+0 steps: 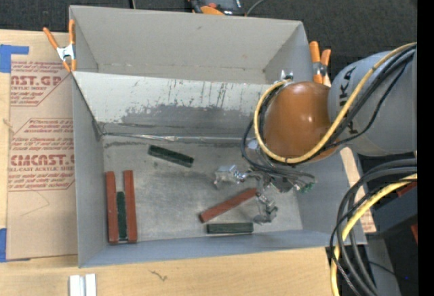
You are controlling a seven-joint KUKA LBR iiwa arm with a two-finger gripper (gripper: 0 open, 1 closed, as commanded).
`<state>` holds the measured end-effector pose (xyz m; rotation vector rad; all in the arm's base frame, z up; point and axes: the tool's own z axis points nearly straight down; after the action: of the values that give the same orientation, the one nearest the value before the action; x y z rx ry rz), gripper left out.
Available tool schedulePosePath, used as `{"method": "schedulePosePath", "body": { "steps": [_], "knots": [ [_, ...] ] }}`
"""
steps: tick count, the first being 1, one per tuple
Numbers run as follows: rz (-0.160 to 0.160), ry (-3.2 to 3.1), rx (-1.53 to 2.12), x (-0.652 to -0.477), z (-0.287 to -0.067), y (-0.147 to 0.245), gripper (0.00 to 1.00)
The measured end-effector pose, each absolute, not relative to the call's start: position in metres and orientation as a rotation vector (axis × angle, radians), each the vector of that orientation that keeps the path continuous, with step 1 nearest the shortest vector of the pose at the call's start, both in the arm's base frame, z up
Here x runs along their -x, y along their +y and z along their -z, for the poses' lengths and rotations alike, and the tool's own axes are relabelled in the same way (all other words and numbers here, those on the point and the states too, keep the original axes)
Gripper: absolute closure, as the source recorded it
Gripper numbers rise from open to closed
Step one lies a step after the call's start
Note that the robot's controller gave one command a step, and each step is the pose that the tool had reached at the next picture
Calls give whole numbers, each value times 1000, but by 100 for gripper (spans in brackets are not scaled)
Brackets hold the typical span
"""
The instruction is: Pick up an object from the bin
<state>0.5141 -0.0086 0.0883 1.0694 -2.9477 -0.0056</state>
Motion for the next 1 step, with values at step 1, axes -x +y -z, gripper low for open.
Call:
{"method": "schedulePosePath", "body": {
  "steps": [1],
  "knots": [
    [2, -2953, -1074, -516, -93, -8, 100]
  ]
}}
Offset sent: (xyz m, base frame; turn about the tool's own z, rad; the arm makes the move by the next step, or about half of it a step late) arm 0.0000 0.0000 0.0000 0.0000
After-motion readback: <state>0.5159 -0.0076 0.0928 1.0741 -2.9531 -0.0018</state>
